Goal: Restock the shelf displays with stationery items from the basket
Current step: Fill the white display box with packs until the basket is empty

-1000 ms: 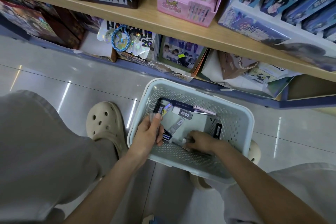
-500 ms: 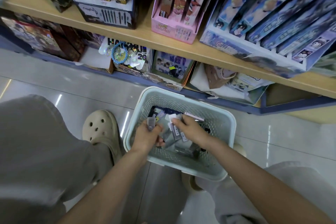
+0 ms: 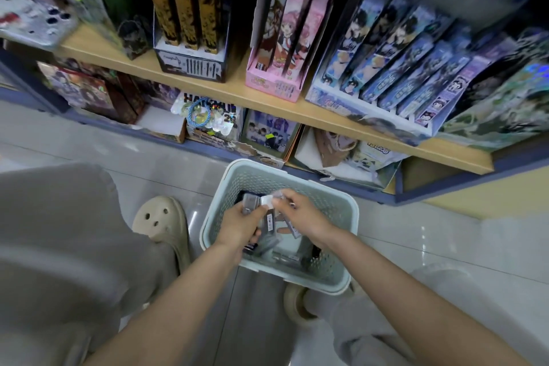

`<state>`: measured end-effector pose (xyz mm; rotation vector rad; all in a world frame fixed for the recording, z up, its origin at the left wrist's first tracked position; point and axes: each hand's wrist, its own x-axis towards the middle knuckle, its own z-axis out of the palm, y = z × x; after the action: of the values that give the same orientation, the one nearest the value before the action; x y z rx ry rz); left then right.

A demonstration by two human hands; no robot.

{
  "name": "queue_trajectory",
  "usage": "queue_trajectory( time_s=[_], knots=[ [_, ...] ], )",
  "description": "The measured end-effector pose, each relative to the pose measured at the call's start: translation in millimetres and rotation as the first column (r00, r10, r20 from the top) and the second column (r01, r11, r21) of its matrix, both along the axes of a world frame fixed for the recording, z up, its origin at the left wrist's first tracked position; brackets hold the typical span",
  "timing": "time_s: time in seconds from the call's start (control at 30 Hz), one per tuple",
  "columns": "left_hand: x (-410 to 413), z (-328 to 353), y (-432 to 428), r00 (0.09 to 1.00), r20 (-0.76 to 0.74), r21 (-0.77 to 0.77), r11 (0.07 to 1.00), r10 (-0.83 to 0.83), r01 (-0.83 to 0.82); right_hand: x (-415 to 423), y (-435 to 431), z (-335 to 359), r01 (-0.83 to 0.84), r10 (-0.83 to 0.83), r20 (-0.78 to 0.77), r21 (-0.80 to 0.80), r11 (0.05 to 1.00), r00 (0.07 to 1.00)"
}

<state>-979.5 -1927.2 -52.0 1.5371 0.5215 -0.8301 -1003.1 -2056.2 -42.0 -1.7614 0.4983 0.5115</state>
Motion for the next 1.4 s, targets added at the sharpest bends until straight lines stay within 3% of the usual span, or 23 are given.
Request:
queue_trajectory(
  time_s=[0.13,0.23,0.37,0.5,0.6,0.83,1.0,1.13,1.27,1.4],
  knots=[
    [-4,9,2,0.982,0.187,0.115,0.993,-0.023,0.002,-3,8,20,0.055,-0.053,-0.023,0.087,0.995,0.998],
    [1,21,4,0.937,0.33,0.211,0.976,-0.116,0.047,-4,12,32,0.105,-0.106,0.002,0.06,0.993,0.994],
    [11,45,8,0.909,0.413,0.101,0.995,-0.054,0.013,-7,10,60,0.144,-0.139,0.106,-0.037,0.989,0.985],
    [16,82,9,0.909,0.417,-0.044,0.999,0.029,-0.012,-17,11,89,0.08,-0.061,0.184,-0.098,0.992,0.981],
    [17,107,6,0.91,0.411,-0.147,0.989,0.058,0.004,-23,18,109,0.116,-0.09,0.243,-0.091,0.989,0.966],
    [15,143,8,0.871,0.491,-0.157,0.986,0.032,0.052,-26,15,139,0.258,-0.18,0.326,-0.215,0.942,0.928],
    [21,169,11,0.842,0.539,-0.107,0.991,-0.011,0.082,-31,6,162,0.218,-0.115,0.322,-0.305,0.927,0.94],
    [28,192,11,0.858,0.511,-0.133,0.982,-0.047,0.133,-26,8,194,0.173,-0.084,0.369,-0.213,0.962,0.925],
    [32,218,7,0.882,0.469,-0.208,0.964,-0.049,0.164,-22,10,228,0.194,-0.158,0.394,-0.053,0.98,0.905],
    [35,242,2,0.894,0.446,-0.333,0.917,-0.049,0.217,-14,11,247,0.217,-0.083,0.494,-0.22,0.951,0.866]
  ],
)
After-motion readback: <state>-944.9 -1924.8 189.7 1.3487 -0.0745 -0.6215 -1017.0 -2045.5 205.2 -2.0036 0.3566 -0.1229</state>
